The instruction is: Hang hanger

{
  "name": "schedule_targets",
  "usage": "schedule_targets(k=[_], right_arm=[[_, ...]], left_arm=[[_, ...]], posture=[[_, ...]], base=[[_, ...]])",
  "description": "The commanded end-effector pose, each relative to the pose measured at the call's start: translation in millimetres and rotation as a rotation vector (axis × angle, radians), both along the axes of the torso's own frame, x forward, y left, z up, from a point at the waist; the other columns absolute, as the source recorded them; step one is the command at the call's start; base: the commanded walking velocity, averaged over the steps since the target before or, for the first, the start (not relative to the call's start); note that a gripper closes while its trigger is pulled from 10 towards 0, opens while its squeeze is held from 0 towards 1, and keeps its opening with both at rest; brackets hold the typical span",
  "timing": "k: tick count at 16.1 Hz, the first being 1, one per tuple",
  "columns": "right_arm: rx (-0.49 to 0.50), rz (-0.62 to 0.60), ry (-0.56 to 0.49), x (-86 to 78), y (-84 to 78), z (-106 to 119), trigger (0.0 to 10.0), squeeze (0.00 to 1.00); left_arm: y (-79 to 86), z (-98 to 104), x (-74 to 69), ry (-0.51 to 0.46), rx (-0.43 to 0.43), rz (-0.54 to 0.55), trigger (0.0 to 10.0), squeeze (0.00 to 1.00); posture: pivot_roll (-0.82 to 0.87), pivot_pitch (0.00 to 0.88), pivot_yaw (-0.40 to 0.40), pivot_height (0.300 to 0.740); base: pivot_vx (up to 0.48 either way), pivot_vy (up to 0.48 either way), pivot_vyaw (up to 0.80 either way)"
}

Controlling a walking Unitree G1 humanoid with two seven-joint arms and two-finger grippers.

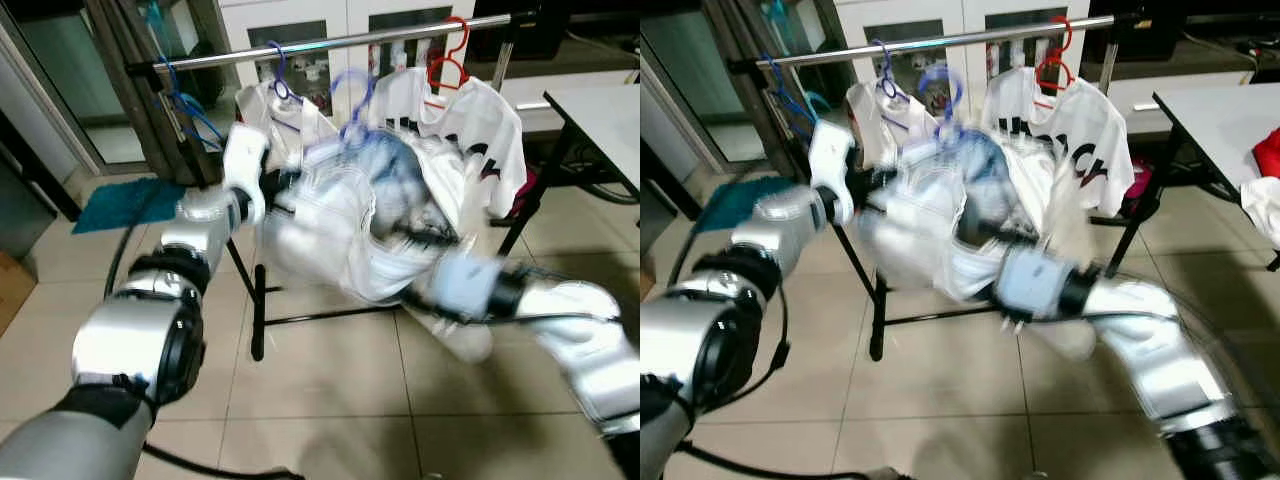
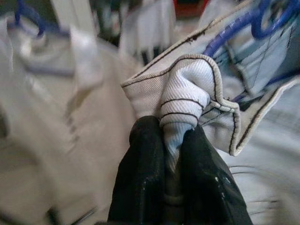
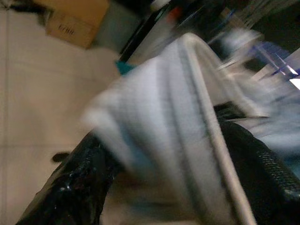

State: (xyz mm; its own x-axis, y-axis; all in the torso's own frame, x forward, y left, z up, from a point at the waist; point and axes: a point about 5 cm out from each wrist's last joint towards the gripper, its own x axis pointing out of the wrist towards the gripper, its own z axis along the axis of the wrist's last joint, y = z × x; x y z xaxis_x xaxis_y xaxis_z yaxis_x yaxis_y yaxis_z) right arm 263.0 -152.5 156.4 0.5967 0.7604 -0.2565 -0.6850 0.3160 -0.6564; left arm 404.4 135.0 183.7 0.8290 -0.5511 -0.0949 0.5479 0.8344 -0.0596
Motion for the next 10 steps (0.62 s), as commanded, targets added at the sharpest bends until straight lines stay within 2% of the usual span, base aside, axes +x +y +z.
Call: schedule_targets(k=[1, 3, 4, 5, 6, 7, 10], right_arm=[[-0.022, 0.008, 0.0, -0.2, 3.7, -8, 0.0, 0.0], [-0.051, -0.085, 0.032, 12.0, 2.4, -35, 0.0, 0.0], [-0.097, -0.123, 0.044, 18.7, 3.2, -55, 0.0, 0.0], [-0.116, -0.143, 0.047, 22.2, 4.6, -65, 0.0, 0.0], [-0.131, -0.177, 0.041, 27.7, 6.4, -75, 0.0, 0.0], [-0.141, -0.22, 0.017, 35.8, 7.9, -80, 0.0, 0.0], [-0.071, -0.299, -0.018, 48.5, 5.7, -71, 0.0, 0.0]], left_arm=[[4.1, 36, 7.1, -0.116, -0.118, 0.022, 0.0, 0.0], [4.8, 56, 7.5, -0.191, -0.197, -0.03, 0.0, 0.0], [1.7, 70, 5.3, -0.232, -0.273, -0.12, 0.0, 0.0], [-0.5, 77, 2.7, -0.256, -0.305, -0.185, 0.0, 0.0], [-4.4, 83, -2.6, -0.278, -0.331, -0.295, 0.0, 0.0], [-6.8, 86, -15.7, -0.291, -0.313, -0.453, 0.0, 0.0], [2.2, 77, -42.3, -0.268, -0.253, -0.594, 0.0, 0.0]], posture=[[-0.16, 0.0, 0.177, 0.74], [-0.15, 0.0, 0.17, 0.74], [-0.14, 0.0, 0.165, 0.74], [-0.13, 0.0, 0.164, 0.74], [-0.13, 0.0, 0.165, 0.74], [-0.12, 0.0, 0.163, 0.74], [-0.11, 0.0, 0.16, 0.74]], base=[[0.0, 0.0, 0.0], [0.0, 0.0, 0.0], [0.0, 0.0, 0.0], [0.0, 0.0, 0.0], [0.0, 0.0, 0.0], [0.0, 0.0, 0.0], [0.0, 0.0, 0.0]])
